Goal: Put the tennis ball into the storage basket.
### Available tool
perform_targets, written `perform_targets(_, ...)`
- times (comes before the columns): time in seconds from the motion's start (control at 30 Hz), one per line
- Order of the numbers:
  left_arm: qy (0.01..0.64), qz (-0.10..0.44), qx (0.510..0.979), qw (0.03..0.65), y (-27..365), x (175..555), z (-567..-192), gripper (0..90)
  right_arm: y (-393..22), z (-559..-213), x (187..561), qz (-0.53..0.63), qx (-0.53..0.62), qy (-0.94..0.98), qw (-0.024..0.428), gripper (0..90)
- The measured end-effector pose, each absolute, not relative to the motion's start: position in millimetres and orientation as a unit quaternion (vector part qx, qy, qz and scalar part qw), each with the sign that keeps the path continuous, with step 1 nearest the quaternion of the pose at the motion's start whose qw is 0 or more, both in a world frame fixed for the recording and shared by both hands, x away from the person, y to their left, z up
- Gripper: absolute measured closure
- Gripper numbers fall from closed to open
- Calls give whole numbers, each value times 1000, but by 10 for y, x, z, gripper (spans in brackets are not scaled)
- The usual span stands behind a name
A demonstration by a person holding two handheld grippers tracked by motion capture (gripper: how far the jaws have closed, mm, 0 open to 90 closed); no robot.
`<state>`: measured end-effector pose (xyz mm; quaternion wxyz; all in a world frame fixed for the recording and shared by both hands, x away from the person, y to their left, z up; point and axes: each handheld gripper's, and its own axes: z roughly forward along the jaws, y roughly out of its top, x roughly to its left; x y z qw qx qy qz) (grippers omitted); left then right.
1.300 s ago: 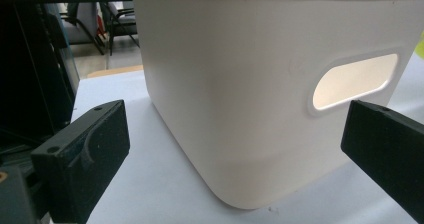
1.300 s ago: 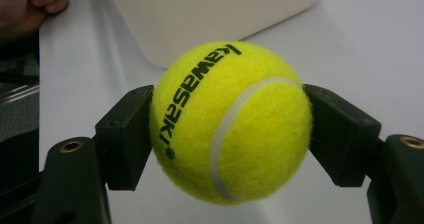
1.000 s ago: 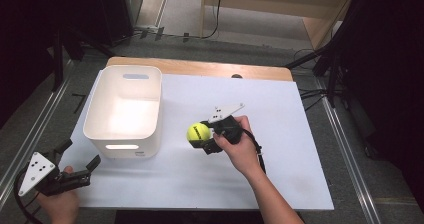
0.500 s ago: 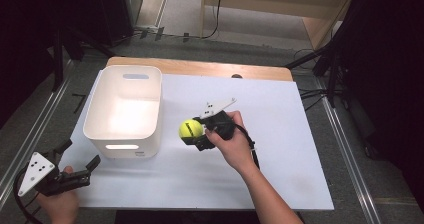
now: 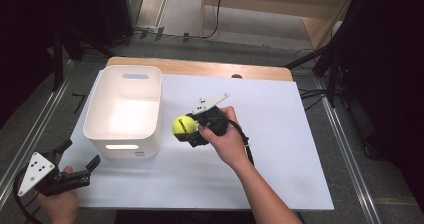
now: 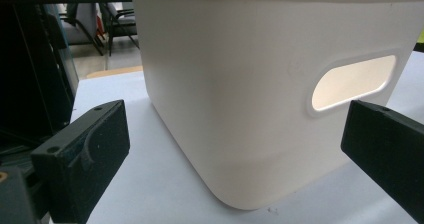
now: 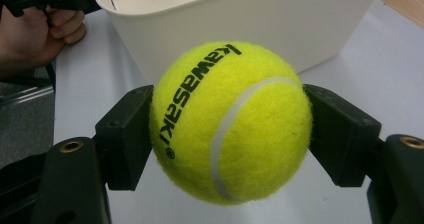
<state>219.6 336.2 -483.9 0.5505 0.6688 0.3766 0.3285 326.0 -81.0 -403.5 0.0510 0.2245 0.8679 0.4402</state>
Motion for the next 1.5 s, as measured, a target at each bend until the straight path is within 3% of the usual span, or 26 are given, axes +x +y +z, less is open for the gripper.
perform_targets(1.5, 376, 328, 669, 551, 3366, 2195, -4838, 0, -534, -3701, 3390, 453, 204, 866, 62, 246)
